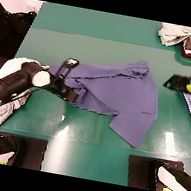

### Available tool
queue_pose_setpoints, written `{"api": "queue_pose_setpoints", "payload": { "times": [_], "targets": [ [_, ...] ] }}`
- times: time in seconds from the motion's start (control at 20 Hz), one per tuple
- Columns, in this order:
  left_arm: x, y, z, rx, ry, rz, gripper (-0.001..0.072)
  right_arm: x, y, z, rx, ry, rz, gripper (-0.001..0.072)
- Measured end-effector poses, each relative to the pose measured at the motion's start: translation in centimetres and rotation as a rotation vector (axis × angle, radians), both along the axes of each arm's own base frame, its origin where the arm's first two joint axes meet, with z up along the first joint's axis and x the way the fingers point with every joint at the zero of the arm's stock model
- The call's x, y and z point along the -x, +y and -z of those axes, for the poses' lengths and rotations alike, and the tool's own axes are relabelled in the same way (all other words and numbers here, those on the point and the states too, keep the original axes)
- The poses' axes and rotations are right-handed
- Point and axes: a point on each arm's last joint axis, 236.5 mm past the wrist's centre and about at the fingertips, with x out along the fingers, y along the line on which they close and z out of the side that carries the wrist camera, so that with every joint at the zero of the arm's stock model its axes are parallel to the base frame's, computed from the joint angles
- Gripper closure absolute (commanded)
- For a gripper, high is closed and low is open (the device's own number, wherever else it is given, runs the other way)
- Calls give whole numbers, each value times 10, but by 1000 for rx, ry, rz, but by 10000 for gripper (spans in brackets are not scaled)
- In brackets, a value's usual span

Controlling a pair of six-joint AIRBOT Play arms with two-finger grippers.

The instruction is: Fold the shirts.

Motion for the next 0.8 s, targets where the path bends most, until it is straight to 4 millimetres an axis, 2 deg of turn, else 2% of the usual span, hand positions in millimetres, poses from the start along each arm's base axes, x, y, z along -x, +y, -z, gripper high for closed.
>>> {"api": "queue_pose_setpoints", "payload": {
  "times": [0.15, 0.35, 0.6, 0.8],
  "targets": [
    [0, 33, -35, -69, -112, -24, 680, 36, -22, 44, -75, 150, 71, 269],
    [0, 51, -55, -92, -168, -77, 680, 68, -36, 90, -189, 248, 161, 269],
    [-3, 49, -63, -46, -187, -130, 680, 81, -33, 139, -275, 318, 200, 268],
    [-1, 44, -65, -10, -176, -152, 680, 80, -20, 158, -311, 353, 186, 269]
  ]
}}
